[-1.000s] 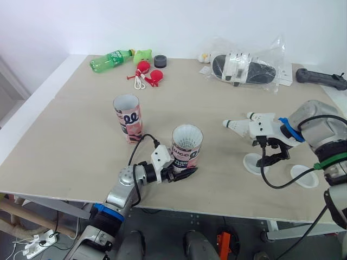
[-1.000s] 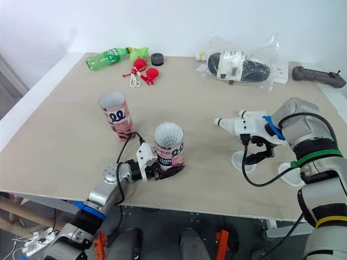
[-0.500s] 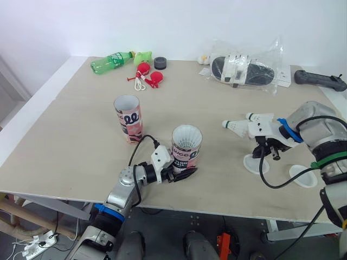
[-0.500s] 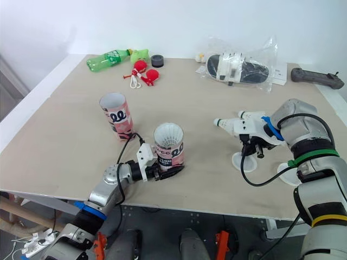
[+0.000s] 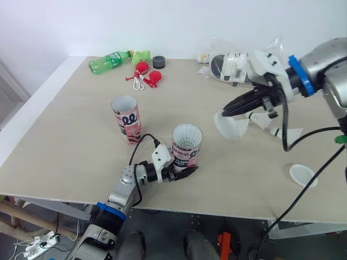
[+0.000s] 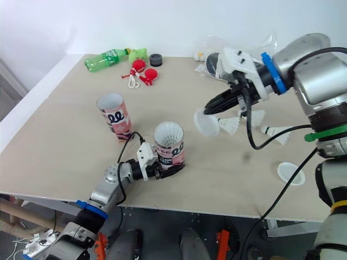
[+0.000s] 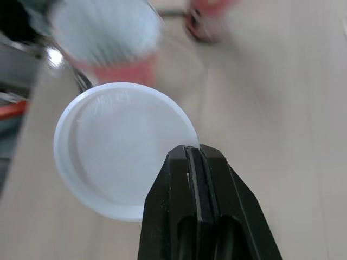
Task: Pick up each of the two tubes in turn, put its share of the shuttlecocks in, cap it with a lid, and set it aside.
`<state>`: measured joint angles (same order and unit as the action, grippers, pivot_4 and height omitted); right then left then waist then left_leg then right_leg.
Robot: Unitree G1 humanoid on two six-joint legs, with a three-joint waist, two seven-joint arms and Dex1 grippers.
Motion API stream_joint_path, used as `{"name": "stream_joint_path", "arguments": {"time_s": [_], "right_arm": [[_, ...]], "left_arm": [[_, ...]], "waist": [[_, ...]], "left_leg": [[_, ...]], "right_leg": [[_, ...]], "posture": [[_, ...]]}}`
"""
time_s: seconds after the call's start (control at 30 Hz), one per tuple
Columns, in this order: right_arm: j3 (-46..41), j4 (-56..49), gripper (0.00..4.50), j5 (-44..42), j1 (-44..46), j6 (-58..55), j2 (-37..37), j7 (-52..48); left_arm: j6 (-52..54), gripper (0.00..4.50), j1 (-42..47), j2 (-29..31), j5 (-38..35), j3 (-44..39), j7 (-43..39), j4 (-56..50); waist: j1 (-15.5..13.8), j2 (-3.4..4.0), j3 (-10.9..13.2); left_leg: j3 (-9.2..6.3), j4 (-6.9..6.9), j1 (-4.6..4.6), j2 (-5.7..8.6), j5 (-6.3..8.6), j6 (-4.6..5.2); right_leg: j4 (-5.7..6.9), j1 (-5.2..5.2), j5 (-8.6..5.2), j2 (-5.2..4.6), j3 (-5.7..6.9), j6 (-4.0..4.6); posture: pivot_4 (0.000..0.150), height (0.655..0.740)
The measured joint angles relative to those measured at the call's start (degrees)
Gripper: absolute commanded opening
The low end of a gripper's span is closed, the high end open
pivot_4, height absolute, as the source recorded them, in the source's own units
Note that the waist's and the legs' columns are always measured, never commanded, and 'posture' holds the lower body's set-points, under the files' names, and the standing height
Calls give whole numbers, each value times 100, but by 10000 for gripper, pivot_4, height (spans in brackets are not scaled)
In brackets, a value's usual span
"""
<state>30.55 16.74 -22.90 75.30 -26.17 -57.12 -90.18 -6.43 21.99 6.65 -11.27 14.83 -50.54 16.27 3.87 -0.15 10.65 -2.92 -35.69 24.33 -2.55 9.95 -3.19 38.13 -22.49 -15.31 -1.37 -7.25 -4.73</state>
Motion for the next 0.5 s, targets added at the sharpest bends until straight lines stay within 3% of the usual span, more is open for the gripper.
{"name": "stream_joint_path", "arguments": {"time_s": [0.23, 0.5], "right_arm": [[-255, -665, 762, 89, 215, -133, 951, 3], [-458, -920, 762, 194, 213, -273, 1236, 1]], "left_arm": [[-6, 29875, 46, -48, 13, -2, 4, 72], [-6, 29875, 49, -48, 17, -2, 4, 79]], "waist": [[-24, 5, -2], [-61, 5, -2]], "left_leg": [[-19, 1, 2, 0, 0, 0], [-24, 5, 3, -1, 0, 0]], "right_leg": [[2, 4, 0, 2, 20, 1], [2, 3, -2, 4, 26, 6]], "posture": [[1500, 7400], [1500, 7400]]}}
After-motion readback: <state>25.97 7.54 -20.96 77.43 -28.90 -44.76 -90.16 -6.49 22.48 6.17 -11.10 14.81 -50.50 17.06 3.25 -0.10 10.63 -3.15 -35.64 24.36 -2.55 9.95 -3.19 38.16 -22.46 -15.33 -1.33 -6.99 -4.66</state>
